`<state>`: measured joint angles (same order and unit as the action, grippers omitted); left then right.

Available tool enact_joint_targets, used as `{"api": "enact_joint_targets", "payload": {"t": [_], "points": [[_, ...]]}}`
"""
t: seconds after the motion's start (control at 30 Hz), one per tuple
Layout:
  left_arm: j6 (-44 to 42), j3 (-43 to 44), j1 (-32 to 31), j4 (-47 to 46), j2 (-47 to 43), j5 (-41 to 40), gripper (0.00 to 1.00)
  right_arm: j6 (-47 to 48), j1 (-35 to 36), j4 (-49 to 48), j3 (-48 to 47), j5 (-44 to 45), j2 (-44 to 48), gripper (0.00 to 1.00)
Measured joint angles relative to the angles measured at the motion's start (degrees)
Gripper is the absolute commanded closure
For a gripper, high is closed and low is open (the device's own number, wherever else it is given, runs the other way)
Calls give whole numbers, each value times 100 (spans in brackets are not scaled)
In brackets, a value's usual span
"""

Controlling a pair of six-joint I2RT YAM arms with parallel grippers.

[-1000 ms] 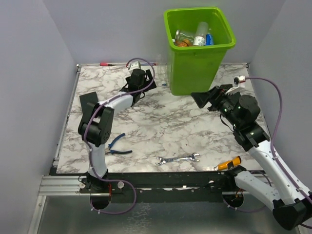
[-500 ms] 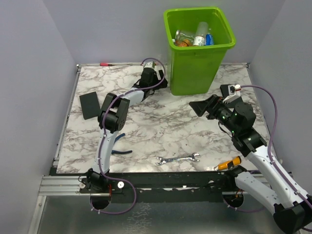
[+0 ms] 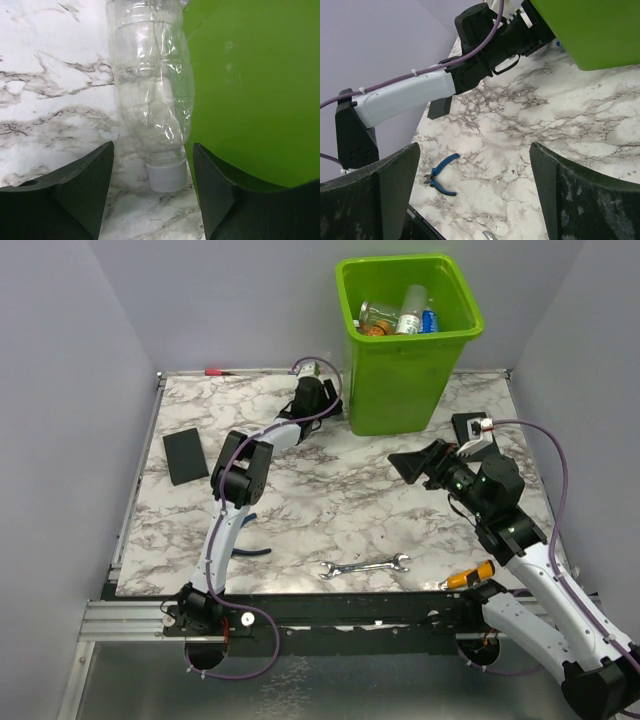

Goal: Put the plastic bottles in the bin
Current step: Pick up the plastic bottle at the center of the board.

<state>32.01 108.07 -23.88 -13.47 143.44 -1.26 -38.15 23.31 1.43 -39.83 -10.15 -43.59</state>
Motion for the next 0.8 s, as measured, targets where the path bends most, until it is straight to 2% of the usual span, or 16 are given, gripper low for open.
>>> {"api": "enact_joint_targets", "payload": {"t": [0.13,0.3,0.57,0.6,0.63,0.8], "points": [[-70,197,-52,33,131,-144,38,0,0,33,127,2,28,5],[-192,376,-146,76,258,-284,48,2,0,175,149,22,44,5],[-201,343,-170,129,247,-332,91,24,0,304,149,131,138,5],[-186,236,-170,63,197,-350,98,24,0,313,149,140,140,5],[-184,146,-166,9,162,-348,100,24,0,319,149,149,142,5],[-13,-1373,-61,-356,-787,-260,100,72,0,339,144,144,151,5]]}}
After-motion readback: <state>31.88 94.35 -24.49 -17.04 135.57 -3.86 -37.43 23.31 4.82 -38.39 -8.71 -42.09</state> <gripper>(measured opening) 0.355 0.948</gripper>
